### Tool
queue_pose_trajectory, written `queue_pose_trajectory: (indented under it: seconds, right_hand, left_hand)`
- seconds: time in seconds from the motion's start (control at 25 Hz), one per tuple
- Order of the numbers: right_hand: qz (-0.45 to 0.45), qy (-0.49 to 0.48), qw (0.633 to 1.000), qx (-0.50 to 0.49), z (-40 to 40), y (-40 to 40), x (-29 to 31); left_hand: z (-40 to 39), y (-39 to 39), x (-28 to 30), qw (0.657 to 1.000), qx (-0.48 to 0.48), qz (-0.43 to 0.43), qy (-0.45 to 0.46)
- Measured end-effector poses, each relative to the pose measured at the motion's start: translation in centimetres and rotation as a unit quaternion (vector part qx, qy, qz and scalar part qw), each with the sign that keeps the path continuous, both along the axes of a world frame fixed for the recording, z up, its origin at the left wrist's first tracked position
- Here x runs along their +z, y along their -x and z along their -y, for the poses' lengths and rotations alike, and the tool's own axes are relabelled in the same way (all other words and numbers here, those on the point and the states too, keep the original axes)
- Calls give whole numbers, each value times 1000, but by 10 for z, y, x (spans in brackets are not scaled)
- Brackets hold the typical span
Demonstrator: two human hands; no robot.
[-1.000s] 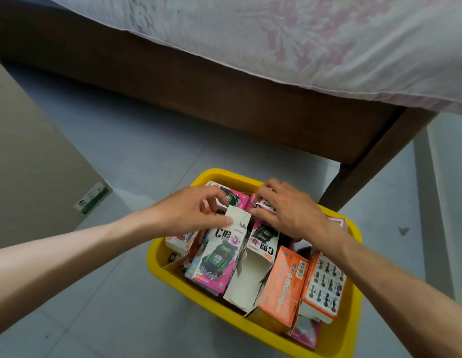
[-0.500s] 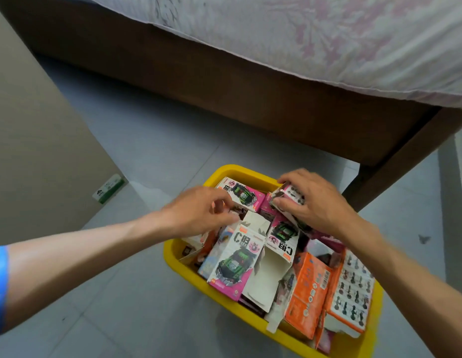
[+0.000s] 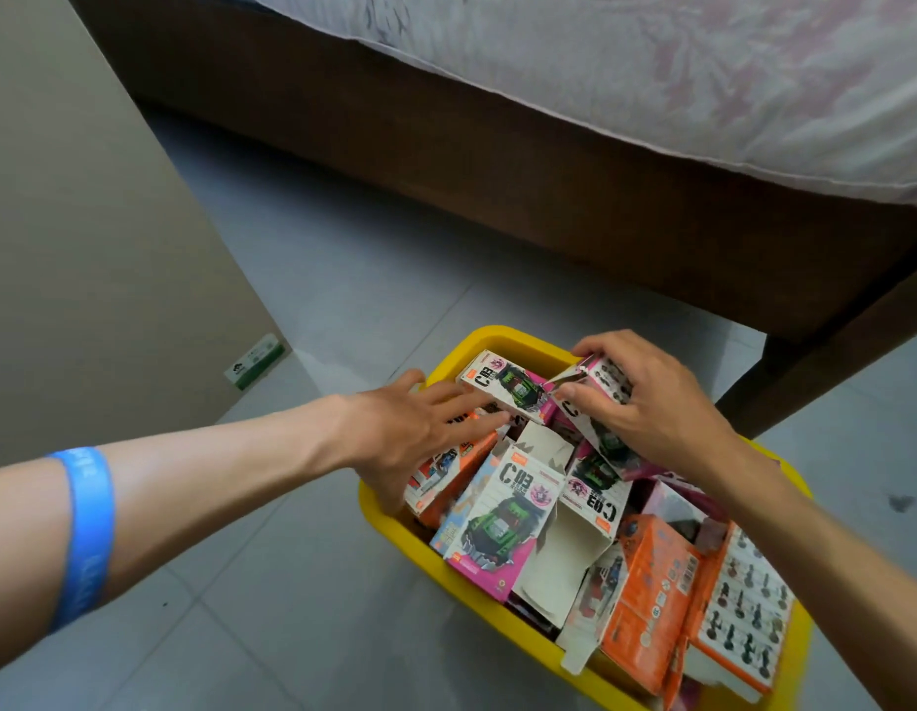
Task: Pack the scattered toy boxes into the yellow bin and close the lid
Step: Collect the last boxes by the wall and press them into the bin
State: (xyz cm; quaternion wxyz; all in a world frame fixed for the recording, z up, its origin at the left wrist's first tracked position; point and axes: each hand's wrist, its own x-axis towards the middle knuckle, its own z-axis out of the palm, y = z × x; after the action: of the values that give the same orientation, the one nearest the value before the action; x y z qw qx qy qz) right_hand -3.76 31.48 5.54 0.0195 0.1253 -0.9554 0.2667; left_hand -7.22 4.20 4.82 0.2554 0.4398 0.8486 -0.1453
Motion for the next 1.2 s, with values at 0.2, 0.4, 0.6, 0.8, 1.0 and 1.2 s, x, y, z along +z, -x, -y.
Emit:
queue_pose_trajectory:
  seconds: [0.2,0.4,0.6,0.8,1.0,1.2]
  right_hand:
    - [-18,56,998,-31,-2,-1,2]
    - [-29,111,991,-64,0,2,6]
    - [-23,148,987,-50,14,5,5]
    - [-48,247,962,-104,23,15,11]
    - [-64,205,964,-157,22,16,7]
    - [-64,248,938,-235,12,17,-2]
  left_hand:
    - [13,2,7,997,29,-10,-76]
    - [2,19,34,998,37,45,36]
    - [-10,20,42,983,79,124,107]
    - [-6,15,29,998,-11,-53,-11]
    - [-5,-4,9,997,-5,-19,78]
    - [-36,36,33,968,184,111,-126]
